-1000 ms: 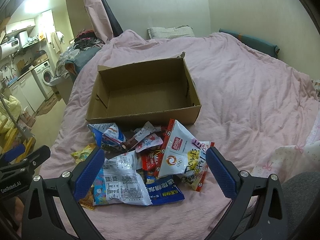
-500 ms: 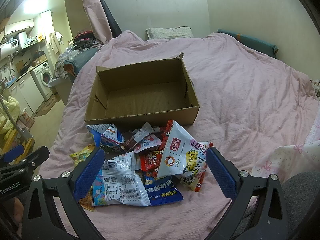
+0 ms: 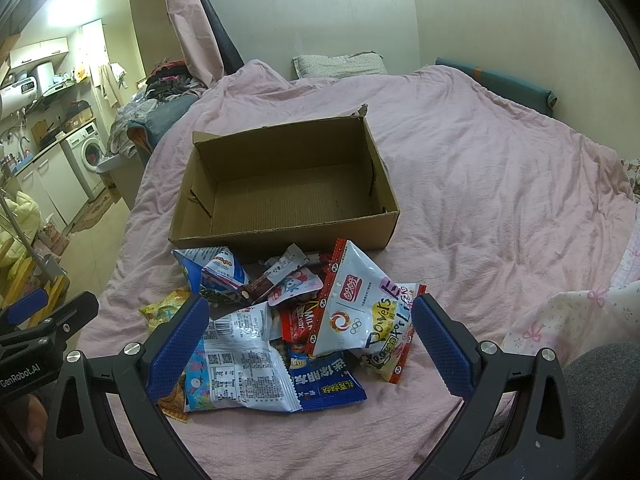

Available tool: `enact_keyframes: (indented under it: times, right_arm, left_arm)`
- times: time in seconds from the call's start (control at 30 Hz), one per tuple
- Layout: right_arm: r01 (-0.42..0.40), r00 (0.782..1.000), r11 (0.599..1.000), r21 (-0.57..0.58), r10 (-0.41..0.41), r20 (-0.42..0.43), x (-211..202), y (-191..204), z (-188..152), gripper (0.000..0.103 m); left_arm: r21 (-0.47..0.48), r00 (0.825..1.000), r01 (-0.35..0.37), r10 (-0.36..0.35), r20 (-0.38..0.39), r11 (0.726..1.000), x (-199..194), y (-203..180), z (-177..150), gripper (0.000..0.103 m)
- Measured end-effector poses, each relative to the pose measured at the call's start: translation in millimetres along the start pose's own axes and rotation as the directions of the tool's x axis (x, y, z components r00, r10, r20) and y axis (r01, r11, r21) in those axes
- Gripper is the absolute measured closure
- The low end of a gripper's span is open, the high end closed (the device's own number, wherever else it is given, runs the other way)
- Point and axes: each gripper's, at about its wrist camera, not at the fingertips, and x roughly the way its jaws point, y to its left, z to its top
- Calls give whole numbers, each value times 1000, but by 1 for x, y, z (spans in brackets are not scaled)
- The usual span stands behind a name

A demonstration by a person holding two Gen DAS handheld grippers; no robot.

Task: Organize snacks

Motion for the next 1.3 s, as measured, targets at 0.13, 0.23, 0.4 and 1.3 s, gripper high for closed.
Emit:
enact_keyframes:
  times: [0.13, 0.23, 0.4, 1.3]
  right_arm:
    - [0, 1000, 1000, 1, 0, -1, 0, 0, 0, 0]
    - [-8, 1000, 1000, 6, 8, -3, 0, -1, 0, 0]
    - [-9, 1000, 1000, 4, 9, -4, 1, -1, 0, 0]
    - [-16, 991, 979, 205, 43, -128, 21, -52, 18, 0]
  left_arm:
    - [1, 1000, 0, 0, 0, 1000, 0, 0, 0, 0]
    - [1, 1000, 0, 0, 1, 1000, 0, 0, 0, 0]
    - [-1, 1000, 1, -1, -2, 1000, 0, 2, -1, 0]
    - [-44, 999, -22, 20, -41, 999, 7, 11, -2, 0]
